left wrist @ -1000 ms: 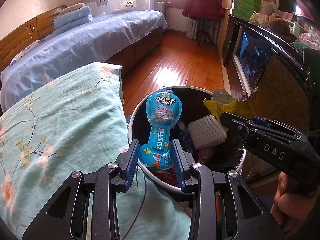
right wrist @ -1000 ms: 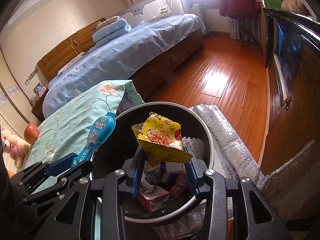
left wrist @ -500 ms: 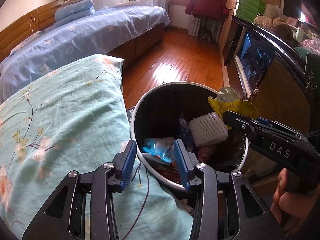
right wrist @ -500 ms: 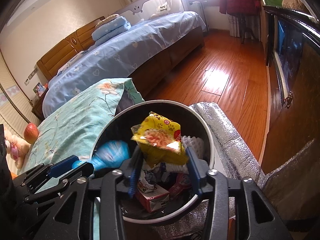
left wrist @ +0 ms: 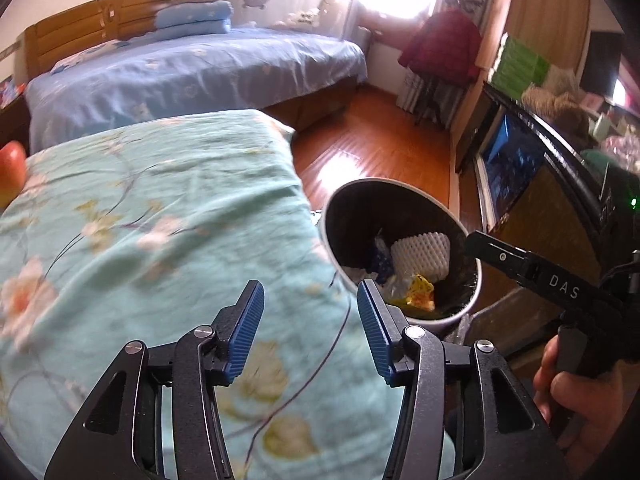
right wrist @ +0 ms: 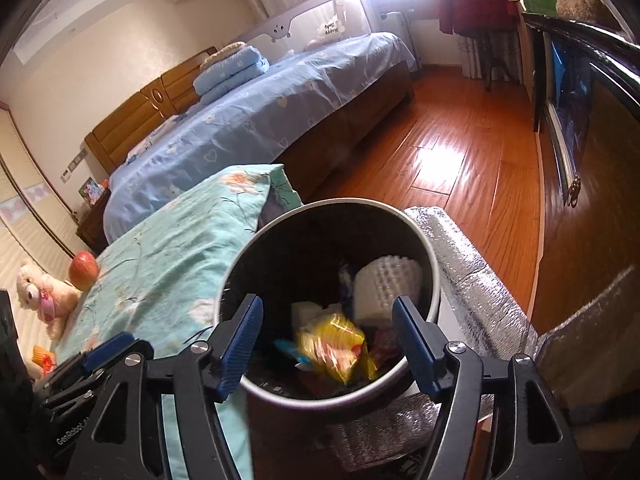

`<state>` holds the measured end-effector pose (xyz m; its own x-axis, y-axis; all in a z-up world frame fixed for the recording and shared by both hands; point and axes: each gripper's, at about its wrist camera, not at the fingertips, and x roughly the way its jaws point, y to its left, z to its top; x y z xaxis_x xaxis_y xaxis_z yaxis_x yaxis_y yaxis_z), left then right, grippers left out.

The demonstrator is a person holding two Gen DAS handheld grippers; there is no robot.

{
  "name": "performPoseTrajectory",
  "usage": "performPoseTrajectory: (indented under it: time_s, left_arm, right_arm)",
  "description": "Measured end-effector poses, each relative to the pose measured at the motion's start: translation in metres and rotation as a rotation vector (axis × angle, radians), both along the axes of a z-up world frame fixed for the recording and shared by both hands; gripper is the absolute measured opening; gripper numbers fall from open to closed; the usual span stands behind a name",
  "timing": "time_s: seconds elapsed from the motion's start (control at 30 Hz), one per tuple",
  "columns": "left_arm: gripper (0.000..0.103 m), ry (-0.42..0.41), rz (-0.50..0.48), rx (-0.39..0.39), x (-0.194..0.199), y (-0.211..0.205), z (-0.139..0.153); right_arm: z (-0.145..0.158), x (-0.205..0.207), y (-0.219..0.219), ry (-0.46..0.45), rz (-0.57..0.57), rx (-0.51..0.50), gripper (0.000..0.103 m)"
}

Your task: Collect trash

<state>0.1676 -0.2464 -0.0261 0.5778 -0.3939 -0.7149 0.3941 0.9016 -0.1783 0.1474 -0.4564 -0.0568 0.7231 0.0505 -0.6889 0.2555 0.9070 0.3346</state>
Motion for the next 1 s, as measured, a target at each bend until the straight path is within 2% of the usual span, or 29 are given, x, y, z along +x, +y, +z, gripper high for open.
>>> performPoseTrajectory:
  time_s: [0.27, 0.5, 0.57, 0.6, 0.67, 0.73, 0.8, 1.0]
  left_arm:
    - [0.054, -0.070, 0.068, -0.041, -0.042, 0.043, 0.012]
    - [0.057, -0.159, 0.116, -0.072, -0.075, 0.072, 0.032]
    - [0.062, -0.198, 0.132, -0.081, -0.084, 0.080, 0.040]
    - [0.067, -0.231, 0.144, -0.084, -0.091, 0.084, 0.045]
    - [0.078, -0.291, 0.170, -0.073, -0.103, 0.092, 0.051]
    - [0.091, -0.346, 0.201, -0.051, -0.114, 0.098, 0.053]
    - [0.099, -0.388, 0.229, -0.020, -0.122, 0.104, 0.051]
    - [0.100, -0.420, 0.286, 0.015, -0.133, 0.120, 0.039]
  right_arm:
    - [0.013, -0.036, 0.034, -0.085, -0.002, 0.005, 0.074]
    - [0.037, -0.062, 0.064, -0.168, 0.014, -0.041, 0.076]
    - [0.050, -0.069, 0.073, -0.206, 0.024, -0.071, 0.080]
    - [0.056, -0.073, 0.077, -0.228, 0.024, -0.085, 0.082]
    - [0.068, -0.085, 0.087, -0.289, 0.015, -0.112, 0.096]
    - [0.074, -0.096, 0.096, -0.344, 0.002, -0.134, 0.100]
    - [0.075, -0.104, 0.106, -0.381, -0.003, -0.159, 0.100]
    - [0.061, -0.107, 0.127, -0.382, 0.020, -0.230, 0.100]
